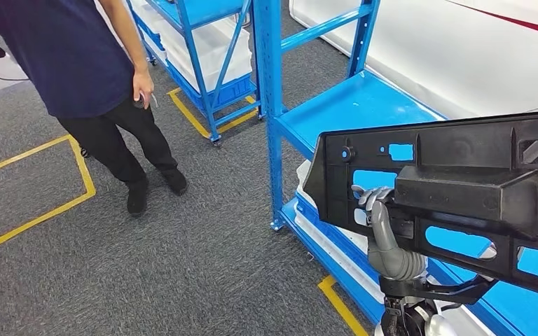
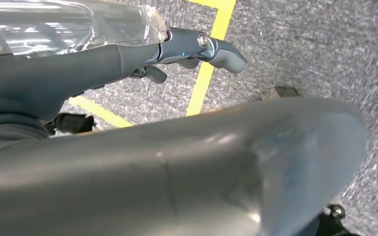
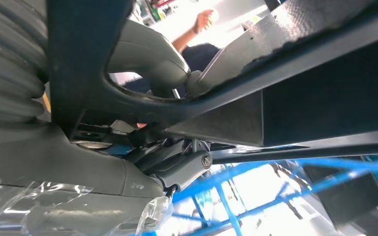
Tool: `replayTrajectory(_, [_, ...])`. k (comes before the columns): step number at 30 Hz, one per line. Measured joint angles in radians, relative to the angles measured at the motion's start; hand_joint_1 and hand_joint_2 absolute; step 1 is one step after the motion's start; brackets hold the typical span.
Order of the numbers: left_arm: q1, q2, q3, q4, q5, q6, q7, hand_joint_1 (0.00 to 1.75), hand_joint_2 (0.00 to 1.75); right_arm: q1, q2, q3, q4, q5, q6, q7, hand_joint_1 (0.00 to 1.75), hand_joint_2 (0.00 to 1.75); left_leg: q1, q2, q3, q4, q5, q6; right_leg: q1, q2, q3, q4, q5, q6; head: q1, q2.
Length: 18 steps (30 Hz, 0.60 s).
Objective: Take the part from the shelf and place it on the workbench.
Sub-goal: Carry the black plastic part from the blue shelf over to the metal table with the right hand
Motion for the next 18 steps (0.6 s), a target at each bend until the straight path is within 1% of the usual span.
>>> replayTrajectory(2, [0.001,0.0,0.0,0.0,0.0,0.0,0.0,0.0,0.0,0.0,0.0,0.0,0.0,0.0,0.001,0.0,1.75,1.75,-0.006,-0.017,-0.004,-0.002,0.0,0.011,0.0,-0.015,0.004,-0.003,-0.002,0.01,0.0,0.0])
replayTrajectory(3, [0.003,0.0,0.0,0.0,0.0,0.0,0.001,0.0,0.0,0.0,0.0,-0.001,0.0,0.0,0.001,0.0,1.75,1.75,-0.004,-0.027,-0.001,-0.005,0.002,0.016,-0.001,-0.013,0.006,0.0,-0.008,0.016,0.0,0.0])
replayTrajectory(4, [0.004,0.0,0.0,0.0,0.0,0.0,0.001,0.0,0.0,0.0,0.0,-0.002,0.0,0.0,0.002,0.0,1.75,1.75,-0.002,-0.038,0.002,-0.009,0.004,0.023,-0.003,0.0,0.002,0.015,-0.021,0.02,0.0,0.0])
replayTrajectory(5, [0.004,0.0,0.0,0.0,0.0,0.0,0.001,0.0,0.0,0.0,0.0,-0.003,0.0,0.001,0.002,-0.001,1.75,1.75,0.001,-0.048,0.007,-0.012,0.007,0.029,-0.004,0.021,-0.012,0.052,-0.045,0.022,0.001,0.0])
replayTrajectory(6, [0.004,0.0,0.0,0.0,0.0,-0.001,0.001,0.0,0.0,0.001,0.0,-0.004,0.0,0.001,0.003,-0.001,1.75,1.75,0.003,-0.058,0.011,-0.014,0.008,0.034,-0.005,0.047,-0.041,0.115,-0.078,0.023,0.003,0.0])
replayTrajectory(7, [0.002,0.0,0.0,0.0,-0.001,-0.001,0.001,0.0,0.0,0.003,0.0,-0.004,0.0,0.001,0.003,-0.001,1.75,1.75,0.003,-0.069,0.012,-0.014,0.008,0.037,-0.004,0.066,-0.078,0.189,-0.111,0.024,0.004,0.0])
replayTrajectory(8, [0.002,0.0,0.0,0.0,-0.001,-0.002,0.001,0.0,0.0,0.005,0.0,-0.004,0.0,0.001,0.004,-0.001,1.75,1.75,0.002,-0.081,0.012,-0.014,0.008,0.039,-0.004,0.075,-0.115,0.256,-0.134,0.024,0.005,0.0])
replayTrajectory(9, [0.002,0.0,0.0,0.0,-0.001,-0.002,0.001,0.0,0.0,0.008,0.0,-0.004,0.001,0.001,0.003,-0.001,1.75,1.75,0.001,-0.094,0.012,-0.013,0.007,0.039,-0.004,0.079,-0.141,0.295,-0.138,0.024,0.006,0.0])
replayTrajectory(10, [0.003,0.0,0.0,0.0,-0.002,-0.003,0.001,0.0,0.0,0.009,0.0,-0.004,0.001,0.001,0.003,-0.001,1.75,1.75,0.001,-0.108,0.013,-0.013,0.007,0.039,-0.004,0.081,-0.147,0.291,-0.119,0.023,0.006,0.0])
replayTrajectory(11, [0.003,0.0,-0.001,0.0,-0.002,-0.003,0.001,0.0,0.0,0.01,0.0,-0.005,0.002,0.001,0.003,-0.001,1.75,1.75,0.001,-0.123,0.014,-0.012,0.006,0.038,-0.004,0.084,-0.131,0.243,-0.081,0.022,0.006,0.0])
replayTrajectory(12, [0.004,0.0,-0.001,0.0,-0.003,-0.003,0.001,0.0,0.0,0.011,0.0,-0.005,0.002,0.001,0.003,-0.001,1.75,1.75,0.001,-0.137,0.016,-0.01,0.005,0.037,-0.005,0.097,-0.103,0.167,-0.035,0.02,0.006,0.0])
replayTrajectory(13, [0.004,0.0,-0.001,0.0,-0.004,-0.003,0.001,0.0,0.0,0.01,-0.001,-0.005,0.002,0.0,0.003,-0.001,1.75,1.75,0.001,-0.15,0.015,-0.008,0.004,0.034,-0.007,0.119,-0.072,0.095,-0.002,0.018,0.006,0.0])
replayTrajectory(14, [0.003,0.0,-0.001,0.0,-0.004,-0.003,0.001,0.0,0.0,0.01,-0.002,-0.005,0.002,0.001,0.004,-0.001,1.75,1.75,0.001,-0.162,0.011,-0.004,0.002,0.031,-0.008,0.139,-0.05,0.04,0.019,0.015,0.005,0.0])
replayTrajectory(15, [0.002,0.0,-0.001,0.0,-0.005,-0.003,0.001,0.0,0.0,0.011,-0.002,-0.006,0.002,0.001,0.004,-0.001,1.75,1.75,0.002,-0.172,0.006,-0.001,0.002,0.027,-0.008,0.154,-0.04,0.014,0.024,0.013,0.005,0.0])
replayTrajectory(16, [0.001,0.0,-0.001,0.0,-0.006,-0.003,0.001,0.0,0.0,0.011,-0.003,-0.006,0.002,0.001,0.004,-0.001,1.75,1.75,0.003,-0.181,0.001,0.0,0.003,0.023,-0.006,0.156,-0.039,0.011,0.021,0.01,0.005,0.0])
replayTrajectory(17, [0.002,0.0,-0.002,0.0,-0.006,-0.003,0.001,0.0,0.0,0.012,-0.003,-0.006,0.002,0.001,0.004,-0.002,1.75,1.75,0.006,-0.19,-0.003,0.001,0.004,0.019,-0.004,0.146,-0.04,0.012,0.022,0.006,0.005,0.0])
replayTrajectory(18, [0.003,0.0,-0.002,0.0,-0.006,-0.003,0.001,0.0,0.0,0.012,-0.003,-0.006,0.002,0.001,0.004,-0.002,1.75,1.75,0.008,-0.19,-0.007,0.004,0.002,0.015,-0.004,0.134,-0.039,0.011,0.022,0.001,0.005,0.0])
